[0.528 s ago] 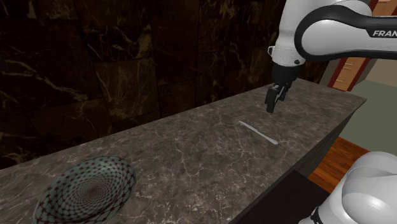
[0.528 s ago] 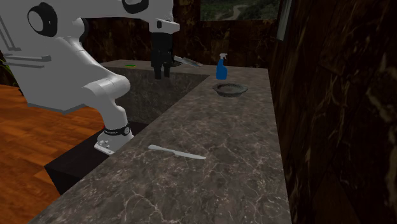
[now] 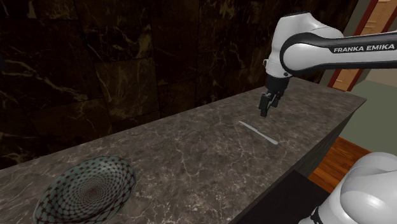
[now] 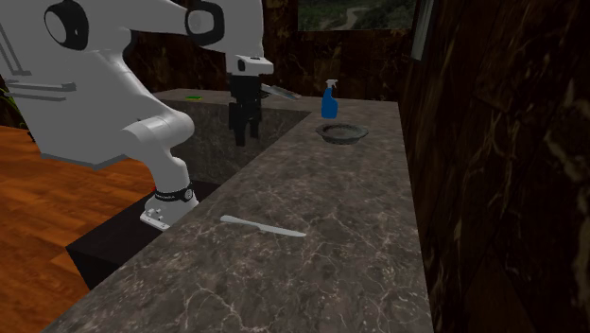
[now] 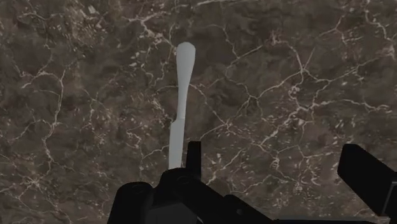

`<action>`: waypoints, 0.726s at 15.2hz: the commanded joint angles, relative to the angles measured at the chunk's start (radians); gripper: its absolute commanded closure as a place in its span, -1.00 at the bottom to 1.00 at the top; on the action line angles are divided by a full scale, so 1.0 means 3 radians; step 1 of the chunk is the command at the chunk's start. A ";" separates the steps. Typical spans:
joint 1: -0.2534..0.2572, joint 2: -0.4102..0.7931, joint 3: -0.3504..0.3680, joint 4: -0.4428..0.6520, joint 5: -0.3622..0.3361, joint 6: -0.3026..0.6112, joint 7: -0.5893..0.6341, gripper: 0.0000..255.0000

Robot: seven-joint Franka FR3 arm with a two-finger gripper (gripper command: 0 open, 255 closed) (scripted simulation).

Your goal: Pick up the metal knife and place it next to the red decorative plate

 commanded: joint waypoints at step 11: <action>-0.0182 0.1204 -0.0585 -0.0060 0.0072 0.1269 -0.0394 -1.00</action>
